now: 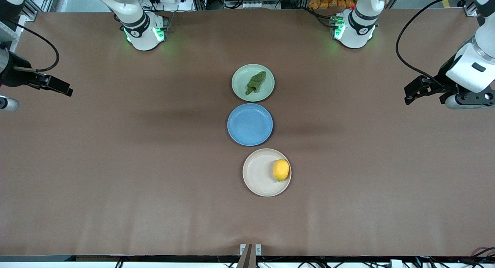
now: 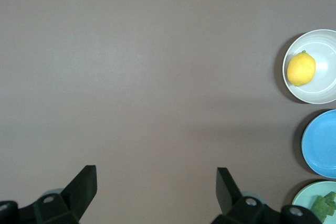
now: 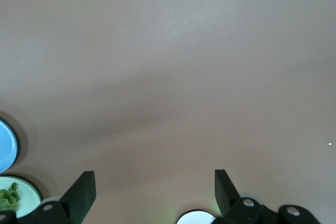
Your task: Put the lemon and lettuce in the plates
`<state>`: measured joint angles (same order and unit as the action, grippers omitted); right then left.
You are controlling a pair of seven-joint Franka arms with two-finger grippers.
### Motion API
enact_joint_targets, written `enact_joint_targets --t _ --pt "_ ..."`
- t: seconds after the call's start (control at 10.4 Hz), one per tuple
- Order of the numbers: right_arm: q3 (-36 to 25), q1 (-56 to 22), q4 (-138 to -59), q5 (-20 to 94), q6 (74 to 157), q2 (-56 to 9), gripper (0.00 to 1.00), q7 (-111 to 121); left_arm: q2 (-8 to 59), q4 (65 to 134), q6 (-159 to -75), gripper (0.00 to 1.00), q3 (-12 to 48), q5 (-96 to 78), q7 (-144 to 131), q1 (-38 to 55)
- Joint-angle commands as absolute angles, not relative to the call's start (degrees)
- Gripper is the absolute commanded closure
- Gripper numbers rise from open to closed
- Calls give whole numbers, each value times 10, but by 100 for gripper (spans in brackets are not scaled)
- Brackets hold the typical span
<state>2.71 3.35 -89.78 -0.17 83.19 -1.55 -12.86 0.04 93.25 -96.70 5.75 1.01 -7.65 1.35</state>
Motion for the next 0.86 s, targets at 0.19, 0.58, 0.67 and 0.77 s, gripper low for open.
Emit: enact_joint_targets --t 0.19,0.58,0.67,0.77 --pt "33 43 -943 -2 863 21 0 -124 0 927 -962 0 57 -4 -57 8" --pt "33 42 -940 -2 860 18 0 -125 0 927 -962 0 57 -4 -57 8" --pt "33 42 -936 -2 858 16 0 -125 0 927 -962 0 57 -4 -57 8" --pt "33 42 -930 -2 856 13 0 -126 0 927 -962 0 57 -3 -57 8"
